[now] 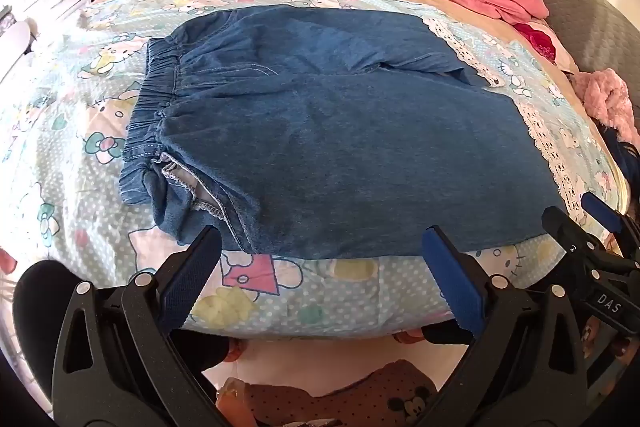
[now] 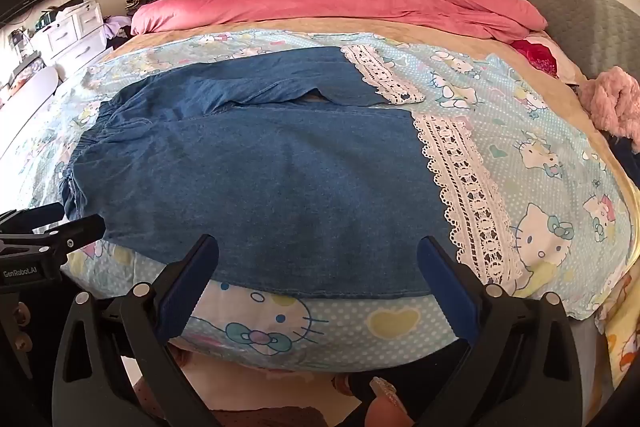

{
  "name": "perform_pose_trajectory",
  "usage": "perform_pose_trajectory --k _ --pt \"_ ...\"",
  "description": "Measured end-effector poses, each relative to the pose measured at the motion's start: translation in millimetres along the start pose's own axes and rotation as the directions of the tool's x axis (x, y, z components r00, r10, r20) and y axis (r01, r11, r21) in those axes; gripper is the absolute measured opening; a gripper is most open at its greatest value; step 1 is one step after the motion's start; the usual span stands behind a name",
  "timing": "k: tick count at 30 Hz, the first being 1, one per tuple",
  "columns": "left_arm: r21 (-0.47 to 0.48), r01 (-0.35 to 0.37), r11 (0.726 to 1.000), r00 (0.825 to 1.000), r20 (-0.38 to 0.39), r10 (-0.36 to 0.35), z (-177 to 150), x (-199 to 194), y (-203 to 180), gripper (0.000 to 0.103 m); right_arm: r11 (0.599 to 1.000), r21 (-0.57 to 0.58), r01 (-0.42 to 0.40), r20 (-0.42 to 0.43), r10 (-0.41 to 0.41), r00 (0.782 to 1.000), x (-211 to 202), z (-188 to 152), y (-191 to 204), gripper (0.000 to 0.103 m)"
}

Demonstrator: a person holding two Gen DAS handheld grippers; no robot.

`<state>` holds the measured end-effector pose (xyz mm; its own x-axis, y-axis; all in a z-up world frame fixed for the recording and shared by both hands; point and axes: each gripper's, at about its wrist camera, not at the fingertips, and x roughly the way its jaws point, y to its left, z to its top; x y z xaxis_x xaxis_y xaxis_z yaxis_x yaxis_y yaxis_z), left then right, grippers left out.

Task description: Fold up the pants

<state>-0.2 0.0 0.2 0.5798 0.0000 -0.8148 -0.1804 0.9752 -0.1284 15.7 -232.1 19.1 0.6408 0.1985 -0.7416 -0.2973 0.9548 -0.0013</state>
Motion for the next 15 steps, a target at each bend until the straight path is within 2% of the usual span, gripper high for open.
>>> perform_pose_trajectory --k 15 --pt "0.002 -0.001 1.0 1.0 -0.004 0.001 -0.6 -0.9 -2.5 0.094 1.0 -0.002 -0.001 -0.003 0.001 1.0 0.0 -0.6 1.9 0.099"
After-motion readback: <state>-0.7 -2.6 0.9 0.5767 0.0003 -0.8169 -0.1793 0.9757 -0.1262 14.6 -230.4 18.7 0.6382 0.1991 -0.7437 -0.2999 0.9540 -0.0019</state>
